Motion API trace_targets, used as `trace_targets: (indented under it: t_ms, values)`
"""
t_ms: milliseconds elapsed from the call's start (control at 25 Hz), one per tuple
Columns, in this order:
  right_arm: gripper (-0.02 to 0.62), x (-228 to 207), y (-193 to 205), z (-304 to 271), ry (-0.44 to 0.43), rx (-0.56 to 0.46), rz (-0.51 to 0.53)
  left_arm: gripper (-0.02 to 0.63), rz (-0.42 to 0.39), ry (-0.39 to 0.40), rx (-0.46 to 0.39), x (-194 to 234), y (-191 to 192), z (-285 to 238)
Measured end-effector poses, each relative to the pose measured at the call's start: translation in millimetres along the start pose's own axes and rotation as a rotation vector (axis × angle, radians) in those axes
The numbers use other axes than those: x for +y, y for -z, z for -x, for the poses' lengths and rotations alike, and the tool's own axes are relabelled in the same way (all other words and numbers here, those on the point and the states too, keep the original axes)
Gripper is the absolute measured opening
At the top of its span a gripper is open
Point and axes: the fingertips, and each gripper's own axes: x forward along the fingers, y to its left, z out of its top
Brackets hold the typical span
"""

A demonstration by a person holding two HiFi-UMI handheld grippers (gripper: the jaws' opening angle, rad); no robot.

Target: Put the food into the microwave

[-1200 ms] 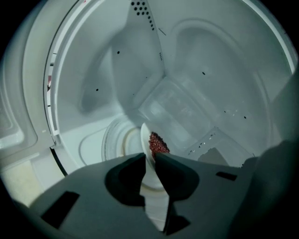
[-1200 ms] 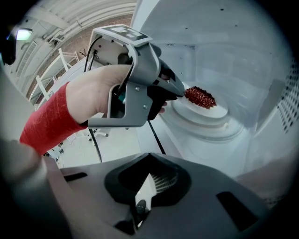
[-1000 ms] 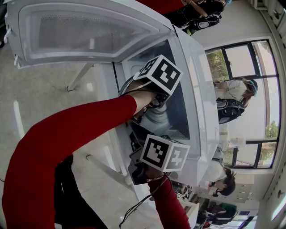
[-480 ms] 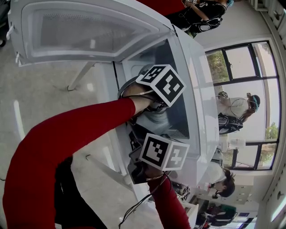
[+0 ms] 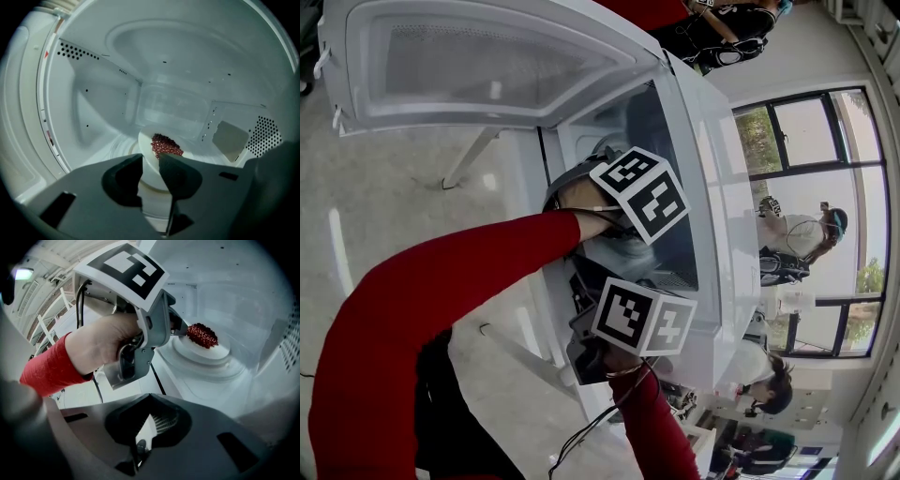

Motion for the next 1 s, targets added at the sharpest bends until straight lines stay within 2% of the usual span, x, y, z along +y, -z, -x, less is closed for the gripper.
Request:
trace_targets:
  t_ms: [200,360,600,840,1000]
  values:
    - [0.014,0.9,0.9,-0.1,-0.004,0.000,0.001,0.112,-0.139,-0.069,-0.006,1.5,1.9,0.3]
    - [0.014,1.2,1.5,-0.8,-0.008,0.001,0.000,0.112,-0.169,-0.078,-0.008,0.4,3.0,-0.4]
    - [0.014,1.4,-2.2,3.0,0.009,0.005,0.028,0.104,-0.136,-0.067,-0.030,4.2,1.5,2.0]
    - [0.014,2.5,-0.9,0.3,-0.019,-0.009,0.002,0.018,-0.050,-0.046,-0.099,21.8,-0.9,15.4]
    - [0.014,5.2,0.2,-0.2,-0.041,-0.020,-0.007,0.011,0.039,0.010,-0.155,31.0,-5.8,30.4]
